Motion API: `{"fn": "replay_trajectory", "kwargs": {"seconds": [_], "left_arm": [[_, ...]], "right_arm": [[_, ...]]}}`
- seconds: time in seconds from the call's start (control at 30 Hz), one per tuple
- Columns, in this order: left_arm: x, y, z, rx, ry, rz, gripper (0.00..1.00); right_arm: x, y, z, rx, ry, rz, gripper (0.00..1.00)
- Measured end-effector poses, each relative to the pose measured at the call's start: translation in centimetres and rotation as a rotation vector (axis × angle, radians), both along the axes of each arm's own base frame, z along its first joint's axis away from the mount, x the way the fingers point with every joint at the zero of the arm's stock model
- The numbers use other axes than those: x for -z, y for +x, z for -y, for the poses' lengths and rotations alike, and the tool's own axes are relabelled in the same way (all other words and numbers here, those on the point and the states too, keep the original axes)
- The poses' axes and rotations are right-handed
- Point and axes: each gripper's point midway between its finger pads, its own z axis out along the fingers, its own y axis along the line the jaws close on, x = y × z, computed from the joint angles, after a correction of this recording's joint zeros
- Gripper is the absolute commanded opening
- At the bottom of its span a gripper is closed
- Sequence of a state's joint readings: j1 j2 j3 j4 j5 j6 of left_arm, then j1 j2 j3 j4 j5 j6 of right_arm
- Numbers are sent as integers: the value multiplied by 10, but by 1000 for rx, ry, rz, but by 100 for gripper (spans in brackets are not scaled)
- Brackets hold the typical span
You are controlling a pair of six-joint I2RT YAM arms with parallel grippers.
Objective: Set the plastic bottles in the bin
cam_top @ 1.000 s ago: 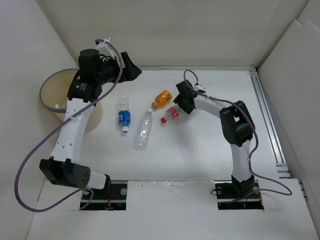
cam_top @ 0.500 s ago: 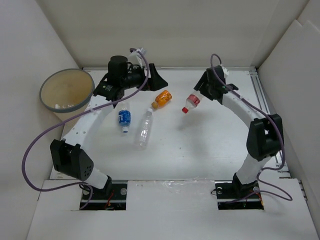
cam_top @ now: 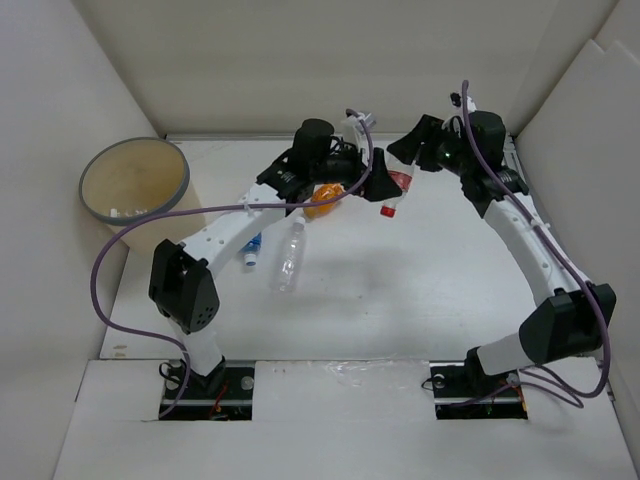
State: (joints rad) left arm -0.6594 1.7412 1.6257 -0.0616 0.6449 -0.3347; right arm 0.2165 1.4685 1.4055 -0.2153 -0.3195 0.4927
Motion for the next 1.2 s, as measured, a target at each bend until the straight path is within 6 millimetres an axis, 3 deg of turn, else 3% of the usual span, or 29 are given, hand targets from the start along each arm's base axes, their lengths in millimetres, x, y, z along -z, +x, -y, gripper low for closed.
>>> {"fn": "replay_trajectory", "kwargs": {"seconds": [0.17, 0.37, 0.47, 0.5, 0.53, 0.57, 0.63, 0.7, 0.77, 0.8, 0.83, 0.87, 0.9, 0.93, 1.1, 1.13, 1.17, 1.2], "left_arm": [[-7, 11, 2, -31, -30, 11, 100], [-22, 12, 7, -29, -87, 19, 100], [-34, 9, 11, -5, -136, 21, 90], [-38, 7, 12, 7, -153, 23, 82], [-41, 7, 13, 14, -166, 21, 63], [-40, 7, 12, 15, -169, 13, 54], [-39, 12, 12, 19, -182, 1, 43], [-38, 15, 12, 22, -189, -7, 49], [-37, 15, 12, 22, -191, -15, 72], [-37, 15, 12, 25, -194, -18, 78], [-38, 13, 12, 38, -196, -24, 60], [-38, 11, 13, 43, -196, -30, 30], [-38, 10, 13, 39, -198, -40, 8], [-38, 12, 12, 33, -202, -49, 0], [-43, 19, 8, 11, -220, -56, 0], [-43, 20, 8, 5, -221, -55, 0], [-43, 21, 8, -2, -221, -54, 0], [-43, 22, 8, -8, -221, -53, 0]], "right_arm": [[-25, -20, -11, -92, 41, 61, 0], [-31, -30, -22, -163, 104, 76, 0], [-29, -33, -28, -185, 130, 65, 0], [-30, -33, -28, -189, 137, 67, 0], [-31, -33, -29, -191, 148, 69, 0], [-34, -33, -31, -194, 160, 75, 0], [-39, -32, -30, -189, 168, 93, 0], [-37, -29, -30, -185, 170, 91, 0], [-36, -27, -30, -184, 174, 84, 0], [-35, -26, -31, -185, 179, 78, 0], [-36, -24, -32, -186, 185, 78, 0], [-38, -24, -35, -189, 195, 73, 0], [-39, -23, -35, -191, 195, 77, 0], [-42, -23, -35, -194, 195, 86, 0], [-49, -23, -40, -213, 196, 119, 0], [-50, -23, -40, -210, 198, 119, 6], [-50, -22, -40, -209, 202, 119, 19], [-50, -21, -40, -209, 205, 119, 44]]}}
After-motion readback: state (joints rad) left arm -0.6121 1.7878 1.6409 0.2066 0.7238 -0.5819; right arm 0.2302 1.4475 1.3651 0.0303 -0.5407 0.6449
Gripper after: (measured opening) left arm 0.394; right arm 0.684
